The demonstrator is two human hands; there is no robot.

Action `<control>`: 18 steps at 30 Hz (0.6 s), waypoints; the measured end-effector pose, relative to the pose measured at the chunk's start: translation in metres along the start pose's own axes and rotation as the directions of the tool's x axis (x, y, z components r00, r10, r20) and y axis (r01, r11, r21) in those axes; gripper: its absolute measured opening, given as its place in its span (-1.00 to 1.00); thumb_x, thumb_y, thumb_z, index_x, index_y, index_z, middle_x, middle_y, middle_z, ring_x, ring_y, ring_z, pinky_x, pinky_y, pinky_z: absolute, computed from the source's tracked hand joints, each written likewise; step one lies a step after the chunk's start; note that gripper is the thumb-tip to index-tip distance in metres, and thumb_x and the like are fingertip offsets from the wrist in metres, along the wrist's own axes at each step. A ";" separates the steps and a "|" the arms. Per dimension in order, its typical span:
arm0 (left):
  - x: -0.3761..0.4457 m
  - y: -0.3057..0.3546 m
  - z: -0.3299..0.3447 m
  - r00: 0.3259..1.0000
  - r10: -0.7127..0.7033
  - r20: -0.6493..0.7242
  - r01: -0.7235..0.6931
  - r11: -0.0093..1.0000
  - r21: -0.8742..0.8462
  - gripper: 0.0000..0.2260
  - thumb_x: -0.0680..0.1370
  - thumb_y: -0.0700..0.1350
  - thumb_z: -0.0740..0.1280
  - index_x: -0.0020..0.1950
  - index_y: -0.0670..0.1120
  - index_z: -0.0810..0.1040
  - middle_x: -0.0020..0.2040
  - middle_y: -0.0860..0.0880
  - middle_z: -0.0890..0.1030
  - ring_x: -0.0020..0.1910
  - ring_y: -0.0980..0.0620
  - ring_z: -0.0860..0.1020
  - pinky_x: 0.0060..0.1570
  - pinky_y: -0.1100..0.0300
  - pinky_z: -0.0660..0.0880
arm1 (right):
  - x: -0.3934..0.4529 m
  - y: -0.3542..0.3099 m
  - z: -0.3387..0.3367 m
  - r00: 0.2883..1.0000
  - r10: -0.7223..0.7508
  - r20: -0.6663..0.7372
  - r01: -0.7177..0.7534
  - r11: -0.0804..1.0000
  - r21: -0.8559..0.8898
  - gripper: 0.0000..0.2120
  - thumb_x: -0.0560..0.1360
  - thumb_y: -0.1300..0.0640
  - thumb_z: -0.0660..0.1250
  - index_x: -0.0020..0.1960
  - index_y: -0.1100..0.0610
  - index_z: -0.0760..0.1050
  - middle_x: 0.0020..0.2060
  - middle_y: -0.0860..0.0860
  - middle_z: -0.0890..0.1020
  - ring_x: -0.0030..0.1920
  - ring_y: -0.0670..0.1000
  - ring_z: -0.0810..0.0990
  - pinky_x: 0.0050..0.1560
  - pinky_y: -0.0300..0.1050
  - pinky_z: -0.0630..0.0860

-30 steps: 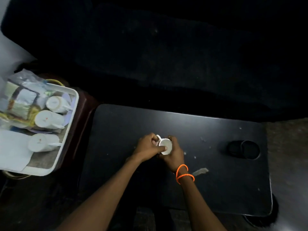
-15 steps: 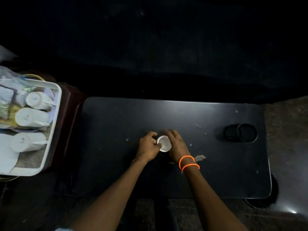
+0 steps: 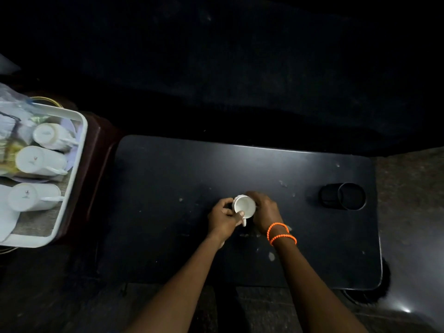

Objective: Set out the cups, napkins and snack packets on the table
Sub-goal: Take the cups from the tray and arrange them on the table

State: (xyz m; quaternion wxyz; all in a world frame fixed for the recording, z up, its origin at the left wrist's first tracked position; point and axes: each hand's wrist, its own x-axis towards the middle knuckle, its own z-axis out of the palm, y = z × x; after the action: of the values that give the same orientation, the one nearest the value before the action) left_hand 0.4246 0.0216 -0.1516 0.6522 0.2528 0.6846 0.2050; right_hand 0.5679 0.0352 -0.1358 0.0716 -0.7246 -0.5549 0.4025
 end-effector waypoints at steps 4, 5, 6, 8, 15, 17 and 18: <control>-0.001 0.003 -0.026 1.000 -0.020 -0.003 0.020 0.997 -0.080 -0.67 0.54 -0.20 0.52 0.28 -0.20 0.58 -0.04 -0.16 0.68 -0.11 -0.04 0.68 0.02 0.03 0.70 | 0.004 -0.025 -0.004 0.997 0.001 -0.075 -0.003 1.000 -0.022 -0.42 0.37 0.48 0.38 0.33 0.11 0.56 0.27 0.13 0.62 0.30 0.20 0.58 0.23 -0.09 0.50; 0.000 0.005 -0.039 1.000 -0.027 -0.015 0.026 0.994 -0.106 -0.67 0.55 -0.18 0.51 0.28 -0.23 0.59 -0.05 -0.15 0.68 -0.10 -0.05 0.67 0.05 -0.01 0.69 | 0.004 -0.036 -0.002 0.992 0.004 -0.125 -0.006 1.000 -0.017 -0.37 0.38 0.52 0.32 0.40 0.13 0.51 0.33 0.16 0.57 0.35 0.21 0.53 0.32 -0.02 0.49; 0.001 0.008 -0.053 0.999 -0.026 -0.043 0.021 0.992 -0.128 -0.67 0.56 -0.16 0.50 0.28 -0.24 0.59 -0.07 -0.13 0.68 -0.11 -0.04 0.67 0.06 -0.03 0.68 | 0.006 -0.050 0.001 0.987 -0.011 -0.158 0.009 1.000 -0.018 -0.35 0.41 0.53 0.28 0.44 0.14 0.47 0.37 0.17 0.53 0.39 0.22 0.50 0.38 0.03 0.46; 0.002 0.017 -0.087 0.989 0.000 -0.146 -0.023 0.987 -0.161 -0.70 0.58 -0.14 0.48 0.26 -0.23 0.61 -0.10 -0.08 0.68 -0.12 -0.03 0.67 0.03 -0.04 0.68 | 0.010 -0.083 0.012 0.984 -0.090 -0.154 0.087 0.996 -0.022 -0.38 0.45 0.50 0.25 0.47 0.17 0.43 0.38 0.19 0.51 0.40 0.22 0.48 0.43 0.05 0.43; -0.020 0.055 -0.244 0.830 0.147 -0.538 -0.274 0.948 -0.162 -0.93 0.60 -0.15 0.44 0.07 -0.08 0.66 -0.20 -0.07 0.68 -0.19 -0.05 0.68 -0.17 0.10 0.62 | 0.023 -0.230 0.092 0.931 -0.359 0.058 0.360 0.933 -0.007 -0.48 0.44 0.44 0.29 0.38 0.23 0.52 0.26 0.23 0.59 0.28 0.26 0.56 0.35 0.00 0.44; -0.031 0.060 -0.290 0.738 0.173 -0.652 -0.304 0.948 -0.093 -0.95 0.59 -0.13 0.43 0.02 -0.06 0.68 -0.22 -0.08 0.69 -0.20 -0.06 0.69 -0.13 0.06 0.60 | 0.021 -0.273 0.121 0.895 -0.431 0.118 0.433 0.901 0.004 -0.49 0.43 0.41 0.30 0.37 0.21 0.53 0.24 0.21 0.60 0.27 0.25 0.56 0.33 -0.01 0.46; -0.034 0.061 -0.311 0.681 0.175 -0.711 -0.308 0.949 -0.061 -0.95 0.59 -0.13 0.43 0.01 -0.07 0.68 -0.21 -0.09 0.70 -0.20 -0.06 0.68 -0.09 0.04 0.59 | 0.020 -0.292 0.134 0.873 -0.467 0.140 0.470 0.883 0.016 -0.49 0.42 0.40 0.30 0.36 0.21 0.54 0.23 0.21 0.61 0.27 0.25 0.57 0.33 -0.01 0.46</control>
State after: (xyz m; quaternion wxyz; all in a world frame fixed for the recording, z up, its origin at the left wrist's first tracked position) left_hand 0.1197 0.0634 -0.0671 0.3324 0.1867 0.8189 0.4291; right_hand 0.2620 0.1156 -0.0745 0.1213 -0.5394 -0.7210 0.4176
